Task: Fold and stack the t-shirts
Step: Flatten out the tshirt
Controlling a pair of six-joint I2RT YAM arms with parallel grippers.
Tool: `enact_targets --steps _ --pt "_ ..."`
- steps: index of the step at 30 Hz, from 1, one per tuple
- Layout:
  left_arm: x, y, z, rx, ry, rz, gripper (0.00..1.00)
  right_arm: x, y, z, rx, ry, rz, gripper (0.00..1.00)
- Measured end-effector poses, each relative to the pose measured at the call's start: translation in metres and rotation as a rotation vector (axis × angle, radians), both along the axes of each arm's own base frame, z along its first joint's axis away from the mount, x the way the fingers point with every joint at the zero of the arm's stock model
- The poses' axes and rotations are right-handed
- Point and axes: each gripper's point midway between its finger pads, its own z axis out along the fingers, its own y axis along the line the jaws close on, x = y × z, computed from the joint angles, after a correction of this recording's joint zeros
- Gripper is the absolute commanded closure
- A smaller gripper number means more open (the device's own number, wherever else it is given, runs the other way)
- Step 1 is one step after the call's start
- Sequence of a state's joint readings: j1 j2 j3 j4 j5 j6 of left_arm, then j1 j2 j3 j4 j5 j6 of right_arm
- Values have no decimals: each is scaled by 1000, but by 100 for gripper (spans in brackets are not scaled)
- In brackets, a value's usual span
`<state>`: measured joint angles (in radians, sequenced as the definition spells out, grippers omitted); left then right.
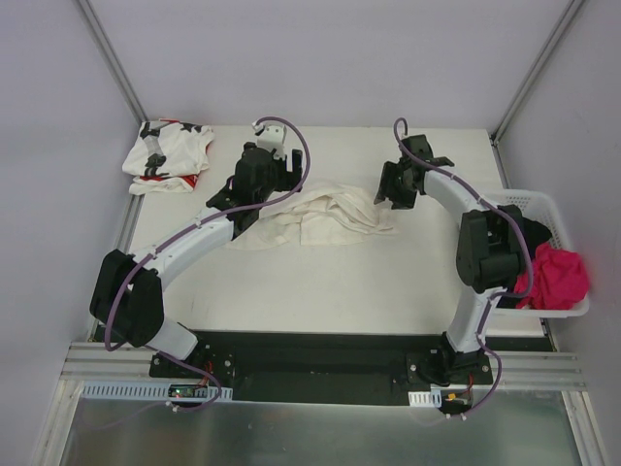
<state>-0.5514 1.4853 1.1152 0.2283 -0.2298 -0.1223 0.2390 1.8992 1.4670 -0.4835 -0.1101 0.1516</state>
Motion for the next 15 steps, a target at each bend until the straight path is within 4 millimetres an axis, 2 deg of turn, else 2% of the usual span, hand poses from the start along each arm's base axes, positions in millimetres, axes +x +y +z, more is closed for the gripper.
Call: enact_targets --steps 8,15 --pt "-1 -2 -4 -19 4 -12 20 -2 -5 -8 -36 43 -5 44" --pt "-1 5 -16 -17 23 2 20 8 -4 -11 -49 46 -3 48"
